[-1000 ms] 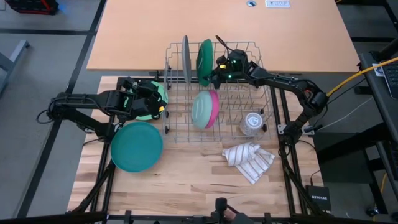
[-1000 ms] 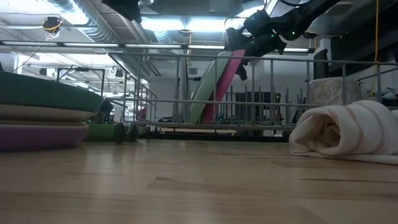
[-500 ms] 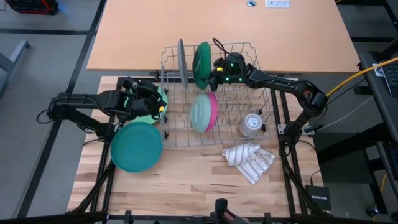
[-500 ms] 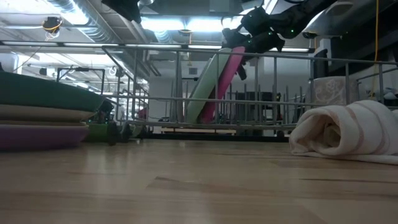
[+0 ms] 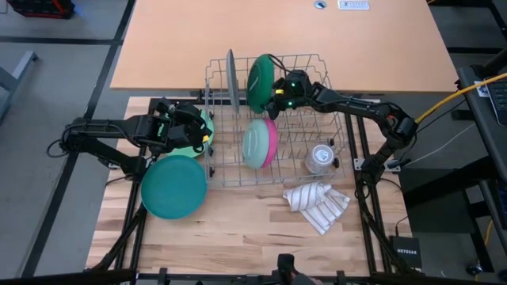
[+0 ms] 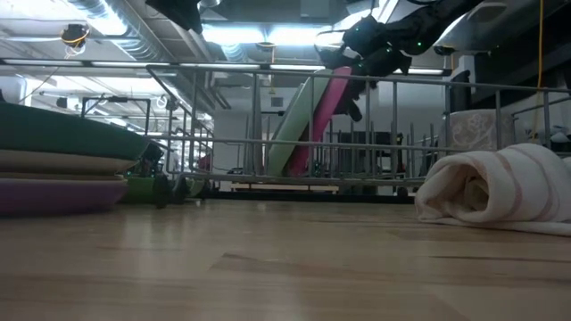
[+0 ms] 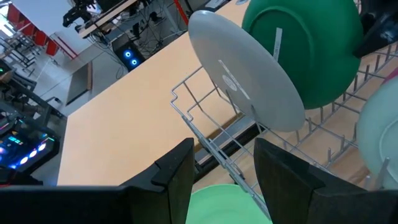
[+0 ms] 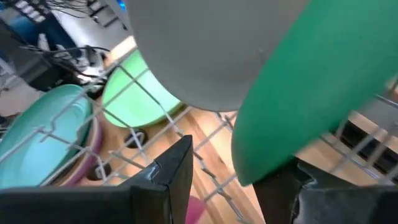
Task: Sort dishes
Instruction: Put the dark green plate in the dish rack
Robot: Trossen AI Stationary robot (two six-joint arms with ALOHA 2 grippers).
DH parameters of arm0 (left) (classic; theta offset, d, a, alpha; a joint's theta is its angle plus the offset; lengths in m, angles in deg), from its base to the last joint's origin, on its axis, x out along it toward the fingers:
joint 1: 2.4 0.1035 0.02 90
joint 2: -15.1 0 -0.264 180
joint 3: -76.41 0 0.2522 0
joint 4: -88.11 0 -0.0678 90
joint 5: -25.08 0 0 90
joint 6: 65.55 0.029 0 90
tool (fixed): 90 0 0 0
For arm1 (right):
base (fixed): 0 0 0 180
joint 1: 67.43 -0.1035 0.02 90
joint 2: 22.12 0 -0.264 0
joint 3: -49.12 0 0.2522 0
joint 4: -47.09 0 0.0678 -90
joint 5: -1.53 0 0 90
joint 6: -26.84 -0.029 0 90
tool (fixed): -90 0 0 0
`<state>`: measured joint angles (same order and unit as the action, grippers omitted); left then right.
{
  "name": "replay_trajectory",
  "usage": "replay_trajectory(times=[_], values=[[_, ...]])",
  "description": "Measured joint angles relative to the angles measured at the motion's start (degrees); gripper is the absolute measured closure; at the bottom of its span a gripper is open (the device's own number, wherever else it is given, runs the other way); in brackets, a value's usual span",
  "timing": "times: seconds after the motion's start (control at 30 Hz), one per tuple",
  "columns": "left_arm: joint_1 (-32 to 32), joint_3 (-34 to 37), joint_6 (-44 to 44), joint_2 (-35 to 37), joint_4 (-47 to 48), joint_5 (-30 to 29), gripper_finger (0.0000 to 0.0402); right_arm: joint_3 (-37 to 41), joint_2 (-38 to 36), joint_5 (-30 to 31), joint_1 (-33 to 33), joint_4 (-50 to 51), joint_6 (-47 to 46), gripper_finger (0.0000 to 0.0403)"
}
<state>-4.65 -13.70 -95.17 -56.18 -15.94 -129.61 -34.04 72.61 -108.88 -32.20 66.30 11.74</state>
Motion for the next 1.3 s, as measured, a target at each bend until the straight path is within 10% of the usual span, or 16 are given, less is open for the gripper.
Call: replay_trajectory(times=[1.3], values=[[0.0,0.0,0.0,0.0,0.2,0.2,0.0247,0.0,-10.5,13.1,0.0,4.6,0.4,0.0251]])
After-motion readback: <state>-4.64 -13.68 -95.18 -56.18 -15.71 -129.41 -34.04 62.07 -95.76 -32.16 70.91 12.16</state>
